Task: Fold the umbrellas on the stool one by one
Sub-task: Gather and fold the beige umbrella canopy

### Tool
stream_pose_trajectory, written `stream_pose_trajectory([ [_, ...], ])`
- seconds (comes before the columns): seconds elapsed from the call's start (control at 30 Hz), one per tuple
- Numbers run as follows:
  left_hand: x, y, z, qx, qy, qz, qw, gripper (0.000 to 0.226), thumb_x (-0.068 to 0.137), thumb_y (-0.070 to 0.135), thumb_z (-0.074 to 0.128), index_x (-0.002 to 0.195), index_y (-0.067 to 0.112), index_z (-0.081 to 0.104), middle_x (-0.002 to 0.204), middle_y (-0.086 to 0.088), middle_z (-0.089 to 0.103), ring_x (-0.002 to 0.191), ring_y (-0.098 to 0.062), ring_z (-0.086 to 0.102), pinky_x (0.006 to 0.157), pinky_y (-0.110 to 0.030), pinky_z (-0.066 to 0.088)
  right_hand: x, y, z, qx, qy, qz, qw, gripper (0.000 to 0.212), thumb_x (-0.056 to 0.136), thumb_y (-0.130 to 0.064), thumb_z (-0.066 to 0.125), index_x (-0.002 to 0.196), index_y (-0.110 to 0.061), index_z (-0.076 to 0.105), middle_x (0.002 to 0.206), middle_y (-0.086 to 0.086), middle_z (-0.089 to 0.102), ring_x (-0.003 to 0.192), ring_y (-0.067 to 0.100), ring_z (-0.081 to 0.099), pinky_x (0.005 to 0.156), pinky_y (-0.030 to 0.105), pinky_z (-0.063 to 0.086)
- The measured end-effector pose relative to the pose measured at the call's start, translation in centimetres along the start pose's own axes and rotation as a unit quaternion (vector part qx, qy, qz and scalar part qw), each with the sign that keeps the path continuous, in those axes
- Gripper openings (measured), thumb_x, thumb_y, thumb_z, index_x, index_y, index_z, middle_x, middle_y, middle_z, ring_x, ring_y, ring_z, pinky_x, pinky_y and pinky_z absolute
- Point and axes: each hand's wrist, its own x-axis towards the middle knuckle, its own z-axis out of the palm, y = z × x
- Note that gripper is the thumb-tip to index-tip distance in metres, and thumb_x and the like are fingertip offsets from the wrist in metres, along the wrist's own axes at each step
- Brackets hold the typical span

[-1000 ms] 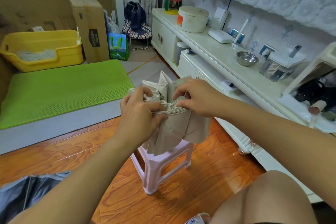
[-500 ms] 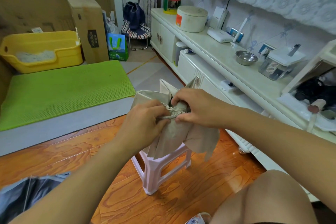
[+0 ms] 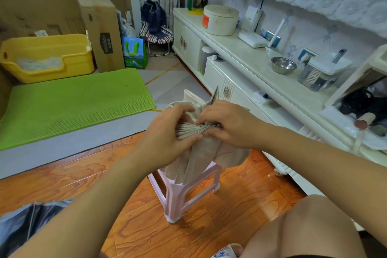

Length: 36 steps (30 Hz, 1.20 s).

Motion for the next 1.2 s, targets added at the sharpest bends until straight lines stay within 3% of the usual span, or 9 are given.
stream_pose_trajectory([
  [0.13, 0.8, -1.6, -2.5, -0.076, 0.017, -0.060, 0.995, 0.065, 0.088, 0.062, 0.052, 0.145, 0.031, 0.047, 0.138, 0.014, 0.050, 0.133, 0.000, 0.041, 0.111, -0.027, 0.032, -0.2, 0.0, 0.1, 0.001, 0.000, -0.003, 1.000, 0.024, 0.086, -0.031, 0.069, 0.109, -0.024, 0.074, 0.106, -0.006, 0.068, 0.102, 0.020, 0.058, 0.091, 0.041, 0.047],
  [0.23, 0.6, -2.9, -3.7, -0.219, -0.138, -0.134, 0.957, 0.099, 0.072, 0.076, 0.069, 0.155, 0.044, 0.025, 0.147, 0.010, 0.049, 0.135, 0.001, 0.048, 0.112, -0.028, 0.038, -0.2, 0.3, 0.1, 0.005, -0.003, -0.009, 1.000, 0.023, 0.086, -0.027, 0.070, 0.109, -0.023, 0.074, 0.109, -0.006, 0.069, 0.104, 0.021, 0.059, 0.093, 0.043, 0.048],
  [0.37, -0.2, -2.3, -2.5, -0.166, -0.188, -0.114, 0.961, 0.121, 0.057, 0.070, 0.087, 0.153, 0.050, 0.018, 0.144, 0.015, 0.049, 0.130, -0.001, 0.053, 0.114, -0.034, 0.040, 0.0, 0.7, 0.1, 0.005, 0.009, 0.003, 1.000, 0.025, 0.086, -0.026, 0.070, 0.110, -0.022, 0.074, 0.109, -0.004, 0.069, 0.102, 0.023, 0.060, 0.092, 0.046, 0.049],
  [0.5, -0.6, -1.2, -1.2, -0.060, -0.105, -0.114, 0.986, 0.110, 0.060, 0.054, 0.091, 0.147, 0.049, 0.024, 0.124, 0.012, 0.059, 0.112, -0.007, 0.061, 0.098, -0.033, 0.049, 0.1, 0.9, 0.1, 0.009, 0.024, 0.019, 0.999, 0.022, 0.087, -0.024, 0.071, 0.109, -0.022, 0.073, 0.106, -0.006, 0.069, 0.100, 0.021, 0.059, 0.090, 0.041, 0.048],
  [0.6, -0.6, -0.6, -0.2, -0.039, -0.038, -0.137, 0.989, 0.075, 0.070, 0.035, 0.091, 0.130, 0.037, 0.046, 0.103, 0.016, 0.062, 0.094, -0.002, 0.062, 0.081, -0.026, 0.049, 0.1, 1.0, 0.0, 0.011, 0.028, 0.028, 0.999, 0.022, 0.088, -0.024, 0.071, 0.110, -0.024, 0.073, 0.108, -0.008, 0.068, 0.101, 0.019, 0.058, 0.091, 0.038, 0.046],
  [0.77, -0.4, -0.9, -0.1, -0.087, -0.034, -0.145, 0.985, 0.038, 0.073, 0.023, 0.090, 0.099, 0.027, 0.062, 0.091, 0.006, 0.070, 0.080, -0.009, 0.062, 0.069, -0.027, 0.045, 0.0, 0.9, 0.0, 0.003, 0.035, 0.026, 0.999, 0.025, 0.088, -0.021, 0.074, 0.112, -0.024, 0.071, 0.108, -0.012, 0.067, 0.102, 0.015, 0.056, 0.090, 0.028, 0.041],
  [0.93, -0.2, -0.6, -0.7, -0.137, -0.074, -0.155, 0.976, 0.033, 0.078, 0.014, 0.087, 0.095, 0.022, 0.060, 0.079, -0.006, 0.069, 0.060, -0.006, 0.051, 0.059, -0.027, 0.041, -0.2, 0.6, -0.1, 0.059, 0.012, 0.070, 0.996, 0.071, 0.089, -0.018, 0.074, 0.150, -0.033, 0.041, 0.112, -0.021, 0.060, 0.103, 0.003, 0.048, 0.088, 0.004, 0.029],
  [1.07, -0.1, -1.0, -1.5, -0.182, -0.132, -0.152, 0.963, 0.034, 0.076, 0.020, 0.090, 0.095, 0.029, 0.063, 0.076, 0.001, 0.069, 0.066, -0.009, 0.057, 0.066, -0.032, 0.046, -0.1, 1.2, -0.3, 0.022, 0.005, 0.056, 0.998, 0.045, 0.090, -0.021, 0.073, 0.132, -0.029, 0.061, 0.118, -0.020, 0.060, 0.105, 0.002, 0.046, 0.088, 0.006, 0.028],
  [1.2, -0.5, -1.2, -2.7, -0.175, -0.110, -0.124, 0.971, 0.051, 0.072, 0.038, 0.087, 0.116, 0.035, 0.062, 0.112, 0.009, 0.070, 0.102, -0.012, 0.067, 0.089, -0.030, 0.054, -0.1, 1.4, -0.3, 0.024, 0.011, 0.055, 0.998, 0.029, 0.090, -0.023, 0.072, 0.118, -0.027, 0.066, 0.108, -0.024, 0.056, 0.101, 0.005, 0.048, 0.089, 0.024, 0.036],
])
